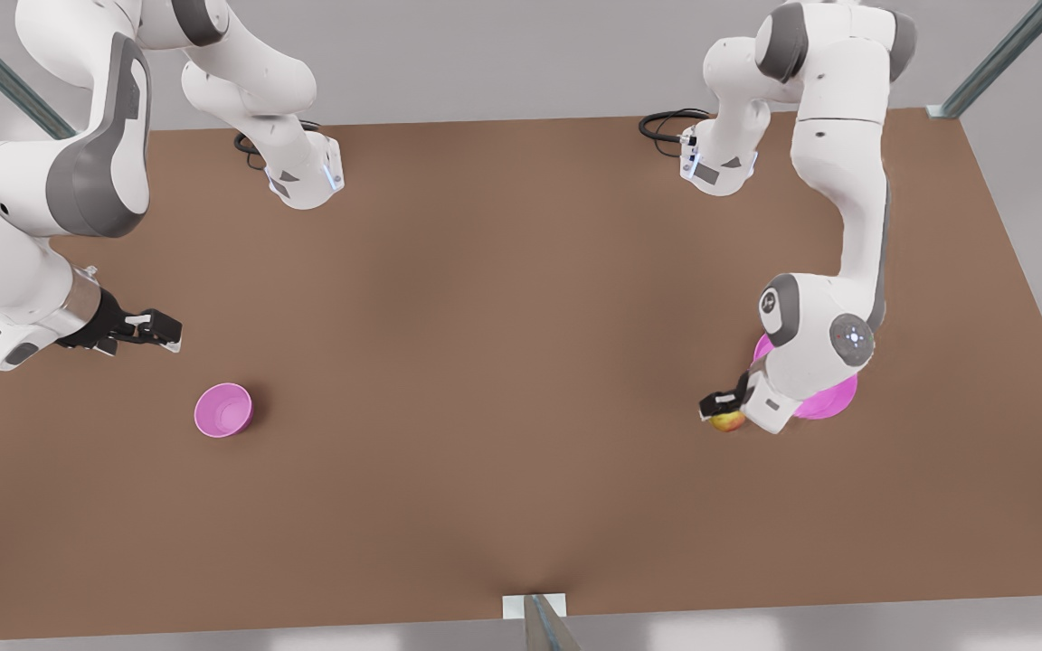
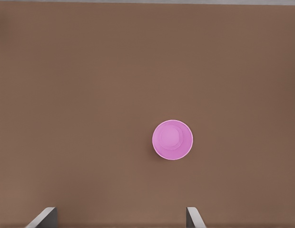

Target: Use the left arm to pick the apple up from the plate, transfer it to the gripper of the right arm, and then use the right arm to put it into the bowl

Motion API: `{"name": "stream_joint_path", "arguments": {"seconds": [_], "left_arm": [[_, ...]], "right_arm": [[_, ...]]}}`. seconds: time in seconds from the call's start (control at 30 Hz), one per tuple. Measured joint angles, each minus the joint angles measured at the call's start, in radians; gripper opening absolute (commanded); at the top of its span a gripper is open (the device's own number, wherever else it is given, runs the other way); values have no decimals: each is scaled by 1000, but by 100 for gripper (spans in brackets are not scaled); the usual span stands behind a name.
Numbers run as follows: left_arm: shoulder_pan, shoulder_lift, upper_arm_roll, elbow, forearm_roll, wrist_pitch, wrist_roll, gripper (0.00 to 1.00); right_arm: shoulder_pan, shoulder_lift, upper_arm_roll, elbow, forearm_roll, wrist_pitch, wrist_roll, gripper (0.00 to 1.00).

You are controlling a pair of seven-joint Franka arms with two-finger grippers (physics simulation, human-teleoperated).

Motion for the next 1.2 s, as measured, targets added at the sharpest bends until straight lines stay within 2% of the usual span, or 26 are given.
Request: {"name": "stream_joint_path", "arguments": {"seconds": [0.07, 0.23, 0.33, 0.4, 0.6, 0.8, 1.2], "left_arm": [[-65, 29, -2, 81, -204, -34, -134, 73], [-151, 38, -5, 111, -798, 36, -425, 71], [-223, 40, -15, 112, -1053, 139, -565, 69], [-293, 43, -34, 129, -1150, 212, -646, 69], [-353, 105, -134, 255, -1263, 355, -809, 69], [-292, 189, -207, 324, -1312, 352, -831, 69], [-273, 289, -239, 406, -1327, 323, -659, 70]], "right_arm": [[2, 0, 0, 0, 0, 0, 0, 100], [2, 0, 1, 0, 0, 0, 1, 100], [2, 0, 1, 0, 1, 0, 1, 100], [1, 0, 1, 0, 1, 0, 1, 100], [-1, 0, -1, 0, 1, 0, 1, 100], [-1, 0, -1, 0, 3, 0, 0, 100], [-1, 1, -4, 0, 6, 0, -1, 100]]}}
